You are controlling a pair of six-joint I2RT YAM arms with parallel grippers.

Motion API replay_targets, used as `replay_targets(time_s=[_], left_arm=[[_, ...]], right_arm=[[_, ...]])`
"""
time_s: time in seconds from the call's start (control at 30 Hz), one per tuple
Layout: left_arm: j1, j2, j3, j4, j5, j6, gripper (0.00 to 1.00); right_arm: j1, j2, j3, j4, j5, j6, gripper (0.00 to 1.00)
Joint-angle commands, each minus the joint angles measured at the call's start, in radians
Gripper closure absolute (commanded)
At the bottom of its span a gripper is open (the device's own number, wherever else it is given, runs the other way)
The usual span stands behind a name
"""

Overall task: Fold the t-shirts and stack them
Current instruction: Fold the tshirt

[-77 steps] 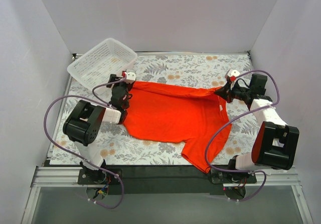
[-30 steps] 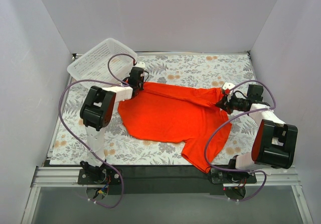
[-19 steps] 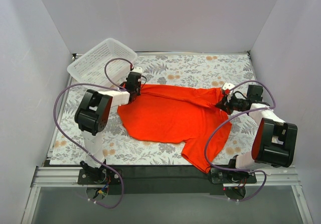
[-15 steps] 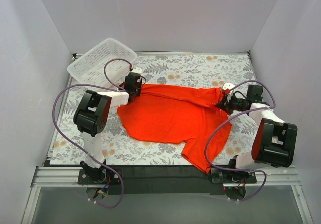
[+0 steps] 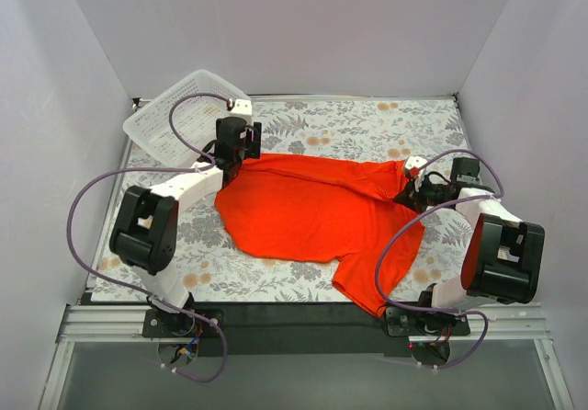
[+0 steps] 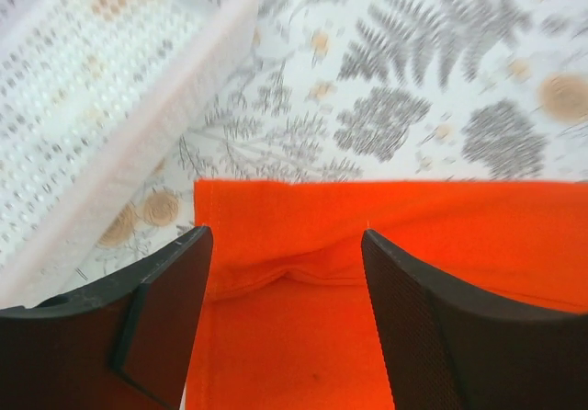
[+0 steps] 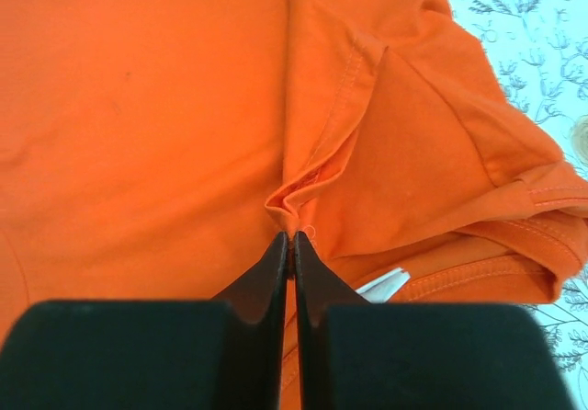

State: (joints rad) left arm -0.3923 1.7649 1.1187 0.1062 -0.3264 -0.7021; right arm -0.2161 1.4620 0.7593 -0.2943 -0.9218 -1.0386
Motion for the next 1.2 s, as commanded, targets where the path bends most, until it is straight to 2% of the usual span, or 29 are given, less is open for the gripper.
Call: replay_targets(time_s=[0.0,0.03,0.1,0.13,0.2,0.23,0.27,0.33,0.37,0.4,0.43,0.53,0.67,0.8,1.17], left_arm=[[-0.003,-0.177,-0.025,0.0,0.056,-0.005,0.37],[-0.003,-0.202,-0.034,-0.005,0.059,-0.005,0.36],[-0.003,-0.286,-0.066,-0.034,0.072,-0.013,0.35],[-0.003,-0.318,-0.08,-0.048,0.079,-0.017,0.34],[-0.003,-0.384,-0.112,-0.074,0.096,-0.043,0.34],[-0.003,-0.469,-0.162,-0.089,0.127,-0.051,0.34],[-0.003,-0.508,-0.192,-0.092,0.147,-0.065,0.33],[-0.003,-0.632,-0.294,-0.096,0.188,-0.074,0.32],[-0.003,-0.675,-0.331,-0.097,0.196,-0.08,0.3],[-0.003,-0.709,-0.362,-0.1,0.201,-0.088,0.3],[-0.005,-0.769,-0.408,-0.102,0.207,-0.091,0.29],[-0.005,-0.846,-0.454,-0.145,0.21,-0.092,0.28],[-0.006,-0.895,-0.488,-0.155,0.207,-0.086,0.27],[-0.006,-0.894,-0.481,-0.151,0.222,-0.082,0.27],[-0.006,-0.883,-0.471,-0.158,0.27,-0.082,0.27]], right_arm=[[-0.006,-0.005,0.046,-0.139,-0.026,-0.13,0.89],[-0.006,-0.005,0.061,-0.179,-0.035,-0.205,0.84],[-0.006,-0.015,0.083,-0.287,-0.028,-0.25,0.59],[-0.009,-0.025,0.106,-0.292,0.003,-0.245,0.54],[-0.035,-0.044,0.146,-0.26,0.012,-0.132,0.53],[-0.043,-0.046,0.165,-0.218,0.041,-0.051,0.52],[-0.046,-0.04,0.204,-0.106,0.07,0.156,0.46],[-0.042,-0.029,0.213,0.018,0.18,0.346,0.45],[-0.037,-0.019,0.212,0.079,0.226,0.511,0.45],[-0.02,0.012,0.215,0.16,0.276,0.582,0.45],[-0.016,0.035,0.221,0.188,0.353,0.65,0.45],[0.001,0.162,0.296,0.202,0.446,0.817,0.48],[0.003,0.302,0.409,0.175,0.48,0.881,0.51],[0.004,0.388,0.489,0.141,0.43,0.907,0.52],[0.02,0.456,0.561,0.124,0.387,0.992,0.52]])
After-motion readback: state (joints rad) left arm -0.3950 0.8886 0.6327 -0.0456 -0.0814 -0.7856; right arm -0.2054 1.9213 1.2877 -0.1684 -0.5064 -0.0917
